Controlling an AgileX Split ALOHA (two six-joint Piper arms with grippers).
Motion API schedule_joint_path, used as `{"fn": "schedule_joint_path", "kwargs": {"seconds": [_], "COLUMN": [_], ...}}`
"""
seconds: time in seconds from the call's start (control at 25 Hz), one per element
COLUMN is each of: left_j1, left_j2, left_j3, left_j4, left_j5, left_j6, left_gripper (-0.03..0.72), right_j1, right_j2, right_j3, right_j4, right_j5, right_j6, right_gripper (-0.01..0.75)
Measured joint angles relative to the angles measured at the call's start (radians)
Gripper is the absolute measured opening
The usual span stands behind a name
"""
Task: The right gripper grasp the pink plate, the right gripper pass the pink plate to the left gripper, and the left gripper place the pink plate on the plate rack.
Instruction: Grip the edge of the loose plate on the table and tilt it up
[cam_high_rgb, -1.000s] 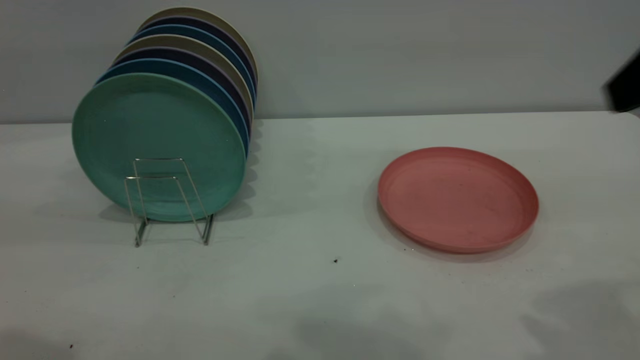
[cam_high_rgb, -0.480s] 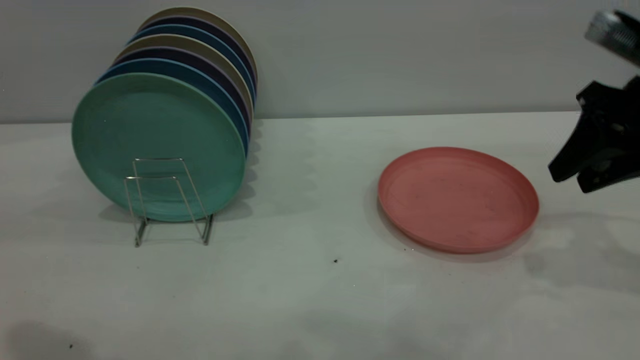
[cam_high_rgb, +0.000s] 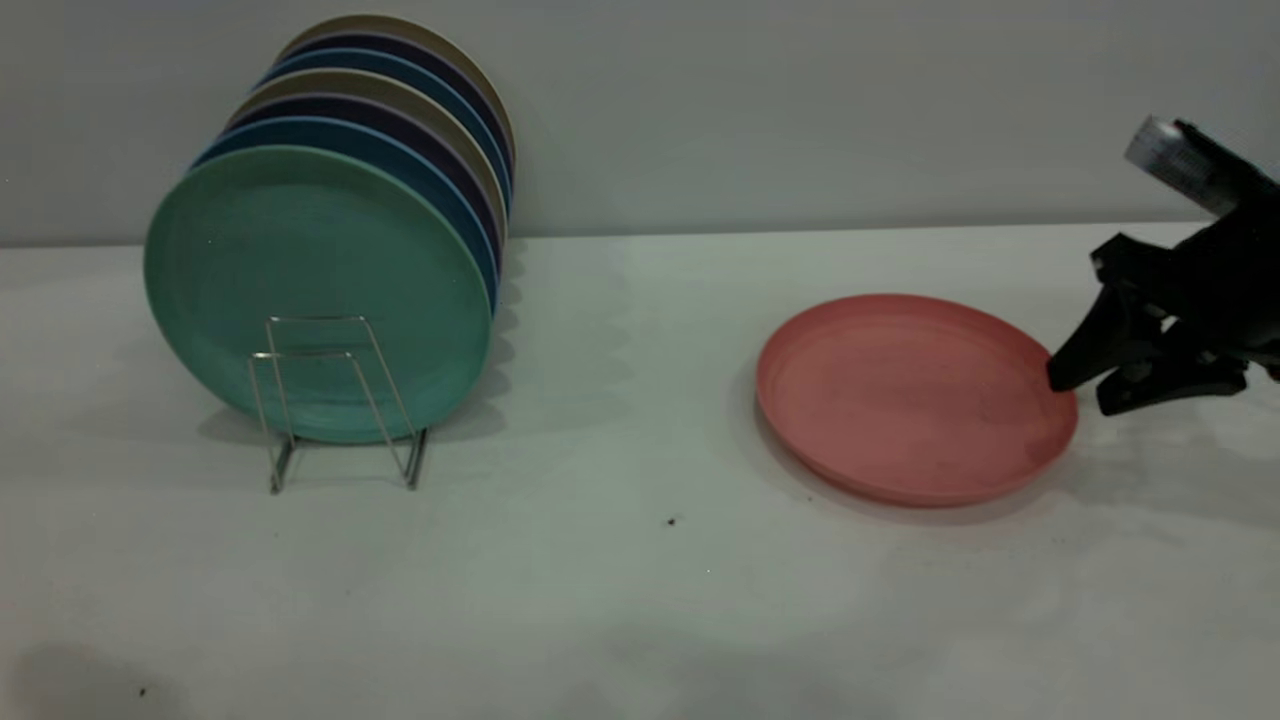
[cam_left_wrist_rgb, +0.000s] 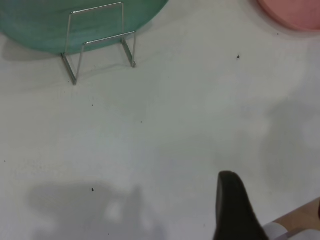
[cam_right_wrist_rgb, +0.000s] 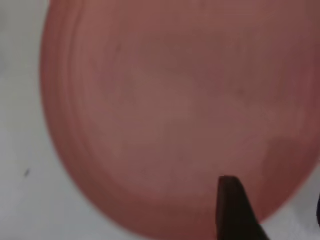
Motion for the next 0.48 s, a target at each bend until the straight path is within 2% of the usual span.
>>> {"fn": "schedule_joint_path", "kwargs": {"seconds": [0.48], "left_j1": [0.0], "left_j2": [0.0], "left_j3": [0.0], "left_j4": [0.0], "left_j5": [0.01], "left_j6": [0.002], "left_gripper": [0.425], "right_j1": [0.0], "right_j2": [0.09], "right_j3": [-0.075], "right_j4": [0.069], "right_j5": [-0.1], "right_j6": [-0.009], "right_gripper": [0.411]}}
